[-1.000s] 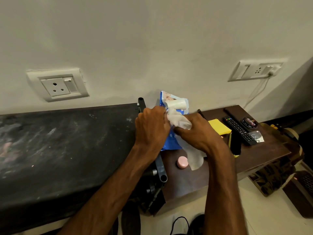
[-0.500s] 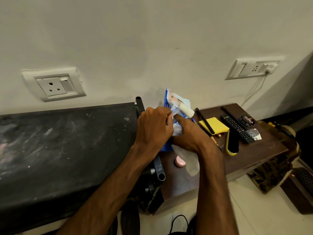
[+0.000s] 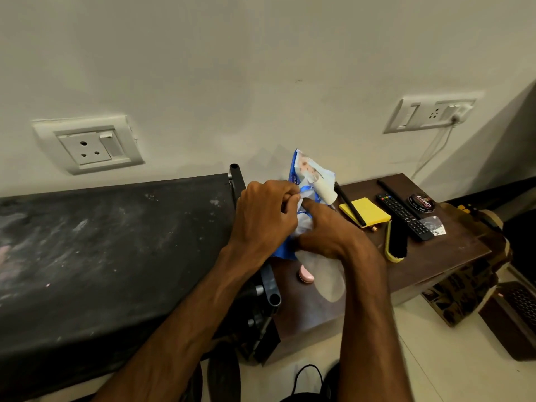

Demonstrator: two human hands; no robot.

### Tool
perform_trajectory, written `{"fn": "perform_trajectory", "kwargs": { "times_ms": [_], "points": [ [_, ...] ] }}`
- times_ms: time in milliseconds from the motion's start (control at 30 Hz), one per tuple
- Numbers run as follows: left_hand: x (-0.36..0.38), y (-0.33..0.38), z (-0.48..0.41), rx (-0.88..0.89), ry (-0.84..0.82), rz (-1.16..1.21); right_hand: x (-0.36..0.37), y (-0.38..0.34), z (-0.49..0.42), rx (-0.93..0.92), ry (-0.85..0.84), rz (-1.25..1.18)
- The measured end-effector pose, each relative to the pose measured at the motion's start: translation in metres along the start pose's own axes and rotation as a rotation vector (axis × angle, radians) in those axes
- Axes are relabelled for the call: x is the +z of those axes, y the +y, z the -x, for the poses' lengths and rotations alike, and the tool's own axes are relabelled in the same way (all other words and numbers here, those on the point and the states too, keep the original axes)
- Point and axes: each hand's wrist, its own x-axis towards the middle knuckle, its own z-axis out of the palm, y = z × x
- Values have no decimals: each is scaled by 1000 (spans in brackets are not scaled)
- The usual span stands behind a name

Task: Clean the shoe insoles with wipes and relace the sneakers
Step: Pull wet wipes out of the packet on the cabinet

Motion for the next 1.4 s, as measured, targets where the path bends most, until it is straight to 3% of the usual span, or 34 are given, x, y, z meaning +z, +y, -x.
{"fn": "perform_trajectory", "kwargs": {
  "times_ms": [100, 200, 333, 400, 500, 600, 733, 933, 1100, 1400],
  "points": [
    [-2, -1, 0, -74, 29, -49, -2, -4, 0, -49, 86, 3],
    [-3, -3, 0, -183, 74, -62, -8, -1, 6, -105, 284, -48],
    [-3, -5, -1, -243, 111, -25, -10, 13, 9, 10, 696, -232],
    [-4, -4, -1, -254, 144, 26, -8, 20, 6, 101, 785, -284],
    [-5, -1, -2, -256, 206, 119, 0, 33, 3, 200, 698, -406],
    [-8, 2, -4, -244, 242, 170, 11, 39, -2, 150, 579, -757],
    [-12, 8, -3, -191, 213, 260, 15, 45, -9, 156, 655, -895],
    [0, -2, -5, -210, 155, 214, 19, 57, -24, 259, 808, -817],
    [1, -6, -4, -242, 106, 132, 33, 60, -40, 365, 726, -596],
    [2, -9, -4, -286, 109, 172, 46, 56, -56, 384, 775, -604]
  ]
}}
